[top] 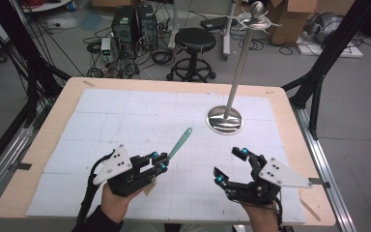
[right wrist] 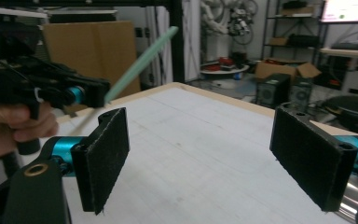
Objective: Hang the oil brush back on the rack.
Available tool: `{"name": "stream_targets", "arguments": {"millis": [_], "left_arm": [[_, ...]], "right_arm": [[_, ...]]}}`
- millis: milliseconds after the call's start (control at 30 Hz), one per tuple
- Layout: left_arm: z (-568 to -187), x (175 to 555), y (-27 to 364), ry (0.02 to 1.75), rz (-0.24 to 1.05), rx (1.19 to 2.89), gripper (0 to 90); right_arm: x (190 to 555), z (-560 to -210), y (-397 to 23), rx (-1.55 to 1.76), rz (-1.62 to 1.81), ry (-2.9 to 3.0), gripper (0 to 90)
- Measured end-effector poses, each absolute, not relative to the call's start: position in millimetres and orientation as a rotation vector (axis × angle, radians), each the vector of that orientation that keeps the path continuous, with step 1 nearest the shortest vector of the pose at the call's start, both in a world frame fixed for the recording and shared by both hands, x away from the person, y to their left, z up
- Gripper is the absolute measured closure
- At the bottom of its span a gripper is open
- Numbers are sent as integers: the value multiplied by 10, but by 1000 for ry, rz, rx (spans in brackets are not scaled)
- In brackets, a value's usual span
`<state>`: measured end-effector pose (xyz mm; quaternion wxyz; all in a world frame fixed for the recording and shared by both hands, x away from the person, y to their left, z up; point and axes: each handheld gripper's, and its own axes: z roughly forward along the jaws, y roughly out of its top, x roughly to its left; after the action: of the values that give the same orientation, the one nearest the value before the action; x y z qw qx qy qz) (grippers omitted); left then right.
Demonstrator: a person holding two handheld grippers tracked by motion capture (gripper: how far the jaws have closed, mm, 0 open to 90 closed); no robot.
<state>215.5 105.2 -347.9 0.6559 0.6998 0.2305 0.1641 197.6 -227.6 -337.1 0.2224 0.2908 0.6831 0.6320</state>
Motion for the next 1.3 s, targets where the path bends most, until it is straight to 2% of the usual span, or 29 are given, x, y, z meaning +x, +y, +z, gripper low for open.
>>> {"name": "stream_targets", "arguments": {"millis": [333, 733, 1300], "left_arm": [[-3469, 2066, 989, 456, 365, 1585, 809], [-3504, 2007, 844, 395, 343, 1607, 807], [-3509, 1989, 807, 409, 334, 1619, 805]], "right_arm": [[2125, -3280, -1929, 759, 1867, 1947, 241], [2138, -3205, -1830, 730, 1955, 1987, 431], [2091, -3106, -1791, 781, 1967, 1999, 623]]}}
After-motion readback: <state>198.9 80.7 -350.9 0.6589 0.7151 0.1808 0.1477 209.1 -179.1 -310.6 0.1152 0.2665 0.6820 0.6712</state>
